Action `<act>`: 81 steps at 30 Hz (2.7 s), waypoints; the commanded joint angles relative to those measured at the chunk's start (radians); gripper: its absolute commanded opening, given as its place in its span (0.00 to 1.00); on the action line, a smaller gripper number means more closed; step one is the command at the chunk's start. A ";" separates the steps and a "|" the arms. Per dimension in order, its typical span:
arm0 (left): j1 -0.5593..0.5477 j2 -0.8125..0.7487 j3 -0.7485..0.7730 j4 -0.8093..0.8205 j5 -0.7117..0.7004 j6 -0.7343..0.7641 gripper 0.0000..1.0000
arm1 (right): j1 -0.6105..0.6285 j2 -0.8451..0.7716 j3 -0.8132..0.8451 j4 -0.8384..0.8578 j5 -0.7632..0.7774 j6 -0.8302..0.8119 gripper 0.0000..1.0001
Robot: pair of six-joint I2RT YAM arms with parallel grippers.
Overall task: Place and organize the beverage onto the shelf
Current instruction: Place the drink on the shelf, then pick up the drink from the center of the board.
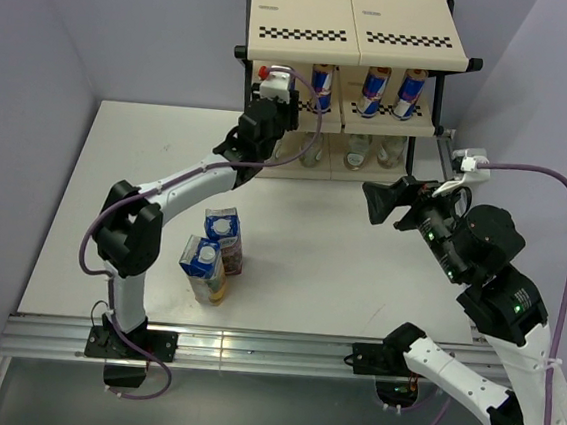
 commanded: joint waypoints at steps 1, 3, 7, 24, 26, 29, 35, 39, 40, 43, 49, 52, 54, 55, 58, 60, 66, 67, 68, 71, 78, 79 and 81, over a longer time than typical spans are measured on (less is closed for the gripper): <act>-0.007 0.022 0.106 0.103 -0.060 0.048 0.00 | -0.004 -0.015 -0.023 0.065 -0.040 0.011 1.00; -0.007 0.045 0.127 0.102 -0.081 0.059 0.00 | -0.004 -0.021 -0.032 0.070 -0.052 0.011 1.00; -0.009 0.074 0.141 0.117 -0.112 0.077 0.00 | -0.003 -0.025 -0.040 0.070 -0.061 0.006 1.00; 0.024 0.142 0.196 0.076 -0.106 0.029 0.16 | -0.003 -0.045 -0.051 0.082 -0.087 0.008 1.00; 0.024 0.148 0.199 0.073 -0.114 0.039 0.22 | -0.003 -0.044 -0.052 0.084 -0.090 0.008 1.00; 0.022 0.165 0.225 0.034 -0.117 0.055 0.35 | -0.003 -0.041 -0.052 0.084 -0.096 0.008 1.00; 0.022 0.151 0.189 0.043 -0.112 0.048 0.68 | -0.001 -0.036 -0.048 0.084 -0.107 0.009 1.00; 0.022 0.154 0.199 0.025 -0.123 0.051 0.76 | -0.003 -0.038 -0.042 0.081 -0.118 0.012 1.00; 0.020 0.151 0.193 0.025 -0.123 0.052 0.77 | -0.003 -0.039 -0.040 0.081 -0.121 0.012 1.00; 0.022 0.128 0.170 0.028 -0.132 0.039 0.83 | -0.003 -0.039 -0.039 0.082 -0.122 0.012 1.00; 0.013 0.046 0.095 0.039 -0.134 0.003 0.90 | -0.003 -0.030 -0.045 0.085 -0.119 0.009 1.00; 0.004 0.006 0.060 0.042 -0.158 -0.006 0.95 | -0.003 -0.024 -0.042 0.081 -0.119 0.008 1.00; -0.001 -0.011 0.048 0.036 -0.158 -0.017 0.98 | -0.003 -0.021 -0.039 0.077 -0.118 0.008 1.00; -0.003 -0.036 0.028 0.033 -0.160 -0.026 1.00 | -0.003 -0.022 -0.037 0.074 -0.116 0.008 1.00; -0.006 -0.095 -0.030 0.043 -0.144 -0.040 0.99 | -0.003 -0.021 -0.034 0.073 -0.113 0.005 1.00; -0.006 -0.122 -0.049 0.031 -0.138 -0.056 0.99 | -0.003 -0.018 -0.034 0.073 -0.113 0.000 1.00; -0.027 -0.249 -0.034 -0.195 -0.221 -0.127 0.99 | -0.003 -0.024 -0.107 0.160 -0.200 0.003 1.00; -0.036 -0.267 -0.022 -0.254 -0.244 -0.180 0.99 | -0.003 -0.045 -0.133 0.226 -0.274 0.012 1.00; -0.042 -0.287 -0.009 -0.398 -0.290 -0.214 1.00 | -0.003 -0.058 -0.187 0.263 -0.305 0.015 1.00; -0.059 -0.375 0.043 -0.663 -0.327 -0.396 0.99 | -0.003 -0.078 -0.264 0.373 -0.363 0.041 1.00; -0.064 -0.594 0.123 -1.368 -0.168 -0.685 0.99 | -0.003 0.097 -0.161 0.220 -0.244 0.032 1.00; -0.064 -0.606 0.135 -1.409 -0.123 -0.688 1.00 | -0.001 0.106 -0.158 0.209 -0.235 0.029 1.00; -0.068 -0.640 0.167 -1.490 -0.031 -0.673 0.99 | -0.003 0.116 -0.167 0.217 -0.231 0.026 1.00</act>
